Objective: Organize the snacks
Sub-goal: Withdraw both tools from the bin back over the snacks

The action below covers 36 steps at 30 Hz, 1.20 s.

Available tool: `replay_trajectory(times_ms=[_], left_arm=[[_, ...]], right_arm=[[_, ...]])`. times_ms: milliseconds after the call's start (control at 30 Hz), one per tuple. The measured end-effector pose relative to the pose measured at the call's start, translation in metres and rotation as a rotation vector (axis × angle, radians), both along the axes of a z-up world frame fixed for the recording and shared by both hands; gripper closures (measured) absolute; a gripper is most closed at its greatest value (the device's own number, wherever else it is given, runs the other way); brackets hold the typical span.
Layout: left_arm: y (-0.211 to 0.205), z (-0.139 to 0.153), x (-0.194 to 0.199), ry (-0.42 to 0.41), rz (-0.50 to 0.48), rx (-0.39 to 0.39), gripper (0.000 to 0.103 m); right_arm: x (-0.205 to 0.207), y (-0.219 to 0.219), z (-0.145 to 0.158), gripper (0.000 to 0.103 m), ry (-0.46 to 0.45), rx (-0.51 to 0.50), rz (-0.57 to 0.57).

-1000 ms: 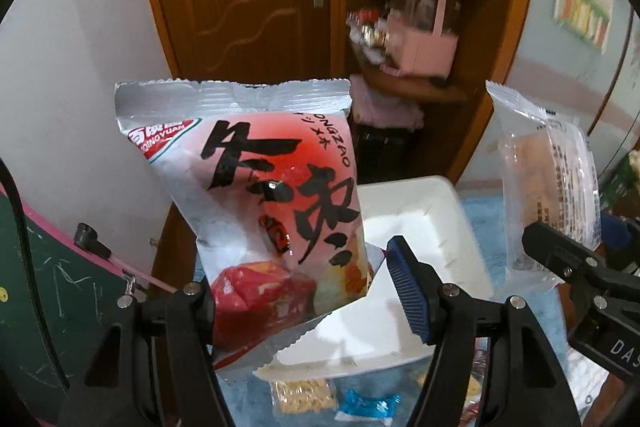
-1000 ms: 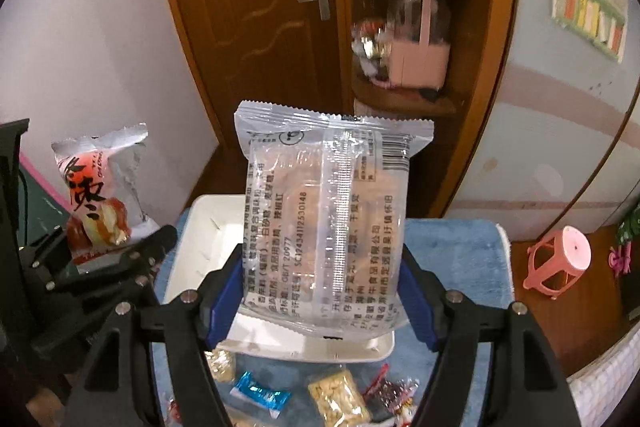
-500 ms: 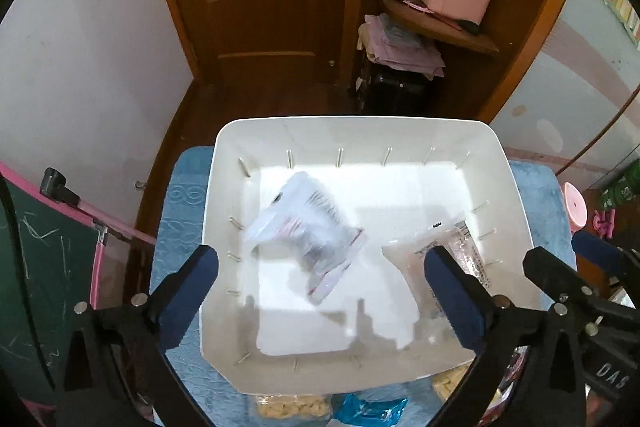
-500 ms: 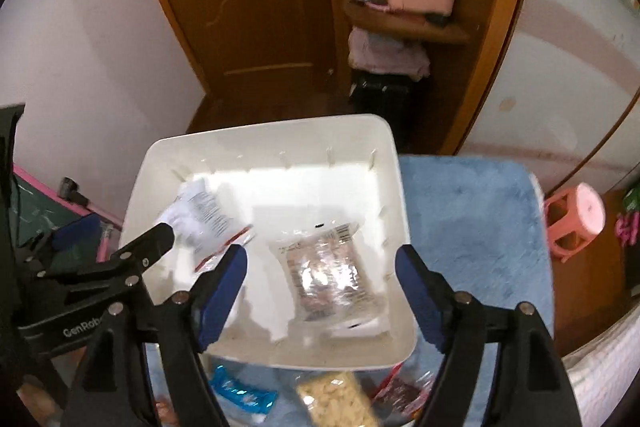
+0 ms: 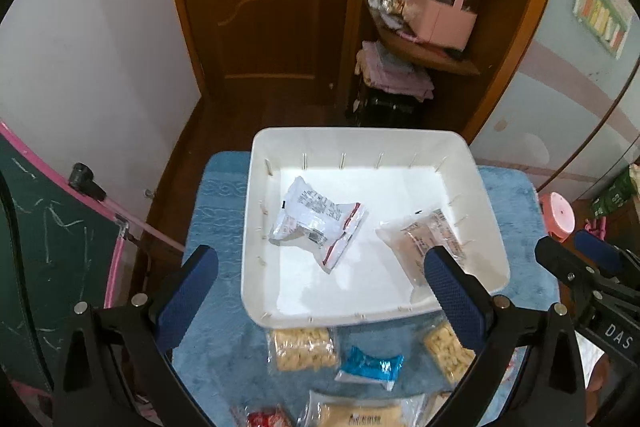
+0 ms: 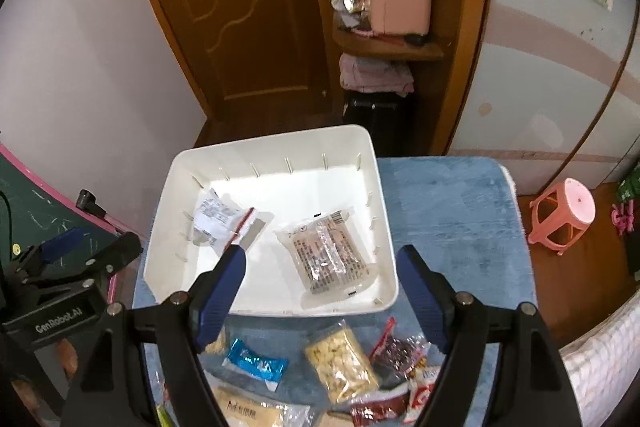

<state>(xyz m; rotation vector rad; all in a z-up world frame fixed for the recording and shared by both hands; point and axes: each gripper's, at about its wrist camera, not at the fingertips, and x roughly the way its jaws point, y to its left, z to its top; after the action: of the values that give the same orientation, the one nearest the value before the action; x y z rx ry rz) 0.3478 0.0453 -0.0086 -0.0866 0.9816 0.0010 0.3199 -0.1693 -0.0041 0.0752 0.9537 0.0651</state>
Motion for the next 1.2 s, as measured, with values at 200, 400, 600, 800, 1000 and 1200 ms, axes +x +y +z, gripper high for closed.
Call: replay_trajectory(times_ms=[200,400,600,800,1000,1200], left_arm=[[0.004,0.040,-0.047,-0.061,-0.027,0.018,0.001],[0.001,0.060,-0.091,-0.070,-0.070,0.041,0.001],[-0.011,0.071,-0.140,-0.105,-0.110,0.097,0.001],[-0.022,0.074,-0.189,-0.140,-0.159,0.122,0.001],[-0.014,0.069,-0.220,-0.120,-0.155,0.129,0.001],[0.013,0.047,-0.248,-0.087,-0.112,0.109,0.001]], right_arm=[[-0.041,0.000,0.034,0.024,-0.072,0.002,0.006],[-0.078,0.006,0.055,0.024,-0.123,0.006,0.047],[-0.111,0.006,0.064,0.024,-0.147,0.035,0.074],[-0.141,0.004,0.065,0.024,-0.162,0.037,0.117],[-0.172,0.001,0.060,0.024,-0.195,0.071,0.148],[-0.202,0.015,0.038,0.024,-0.177,0.066,0.241]])
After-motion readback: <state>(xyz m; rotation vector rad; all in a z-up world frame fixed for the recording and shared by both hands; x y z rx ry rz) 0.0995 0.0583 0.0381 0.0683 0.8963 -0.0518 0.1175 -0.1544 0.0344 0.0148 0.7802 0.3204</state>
